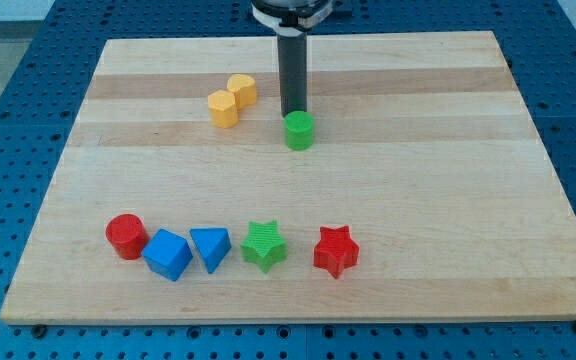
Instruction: Slide the green circle vertically to the top of the red star
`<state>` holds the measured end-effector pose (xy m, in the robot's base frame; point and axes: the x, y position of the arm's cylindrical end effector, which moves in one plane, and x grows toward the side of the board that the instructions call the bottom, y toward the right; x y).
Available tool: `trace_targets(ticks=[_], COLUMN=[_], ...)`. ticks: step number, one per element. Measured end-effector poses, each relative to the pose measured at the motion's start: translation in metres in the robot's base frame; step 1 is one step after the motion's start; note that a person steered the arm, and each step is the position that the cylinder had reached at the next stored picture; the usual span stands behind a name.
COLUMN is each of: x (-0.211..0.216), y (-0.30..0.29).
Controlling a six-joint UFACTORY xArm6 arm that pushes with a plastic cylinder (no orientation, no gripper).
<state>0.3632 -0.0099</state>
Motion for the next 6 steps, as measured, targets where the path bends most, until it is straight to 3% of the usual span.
trace_targets(ticks=[4, 6], x=[0.018, 0.039], y=[-0.032, -0.019])
